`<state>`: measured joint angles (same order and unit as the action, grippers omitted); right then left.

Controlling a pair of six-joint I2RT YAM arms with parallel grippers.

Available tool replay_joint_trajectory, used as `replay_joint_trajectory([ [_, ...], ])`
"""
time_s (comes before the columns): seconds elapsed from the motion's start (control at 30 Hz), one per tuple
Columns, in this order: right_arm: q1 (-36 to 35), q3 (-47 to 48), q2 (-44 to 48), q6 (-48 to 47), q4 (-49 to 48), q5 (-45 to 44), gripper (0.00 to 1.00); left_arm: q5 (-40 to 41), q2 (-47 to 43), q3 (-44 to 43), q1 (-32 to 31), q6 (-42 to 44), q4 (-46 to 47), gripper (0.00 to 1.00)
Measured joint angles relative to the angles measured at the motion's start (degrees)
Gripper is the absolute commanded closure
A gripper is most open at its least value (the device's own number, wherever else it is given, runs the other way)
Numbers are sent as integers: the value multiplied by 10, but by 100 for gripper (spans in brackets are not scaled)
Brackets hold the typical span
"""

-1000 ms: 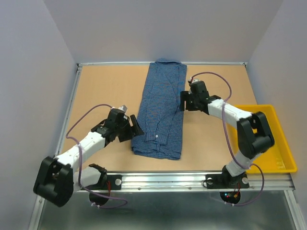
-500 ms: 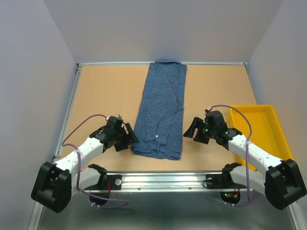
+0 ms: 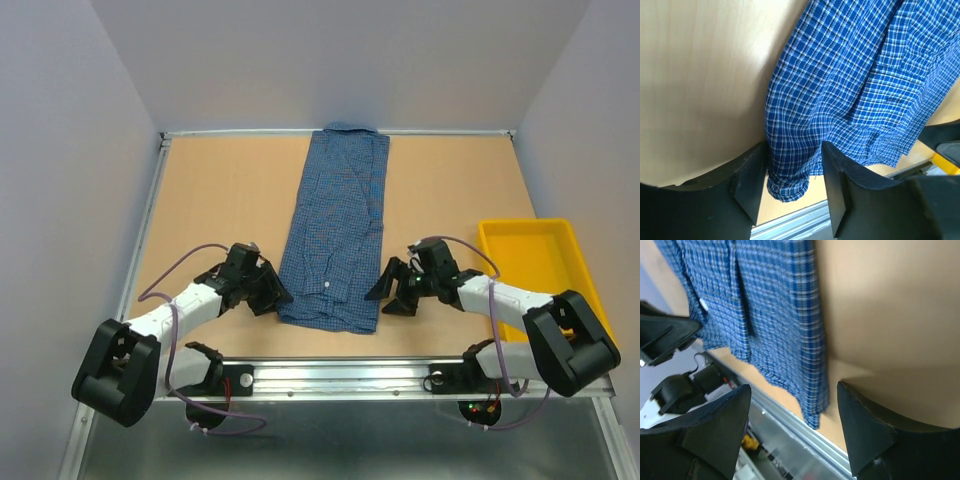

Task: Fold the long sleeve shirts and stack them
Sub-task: Fold the shirt

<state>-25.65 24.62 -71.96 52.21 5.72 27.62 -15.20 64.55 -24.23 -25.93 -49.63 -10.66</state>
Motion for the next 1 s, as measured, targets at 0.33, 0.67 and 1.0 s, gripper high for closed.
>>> replay_joint_trajectory([
  [0.33, -37, -2, -66, 30, -81, 32, 70, -35, 34, 0, 0, 17, 21, 77],
  [0.67, -38, -15, -15, 15, -28, 15, 100, -50, -15, 0, -7, 26, -39, 99],
  [1.0, -37, -14, 49, -3, 54, 37, 99, -74, -66, -9, -30, 16, -100, 99],
])
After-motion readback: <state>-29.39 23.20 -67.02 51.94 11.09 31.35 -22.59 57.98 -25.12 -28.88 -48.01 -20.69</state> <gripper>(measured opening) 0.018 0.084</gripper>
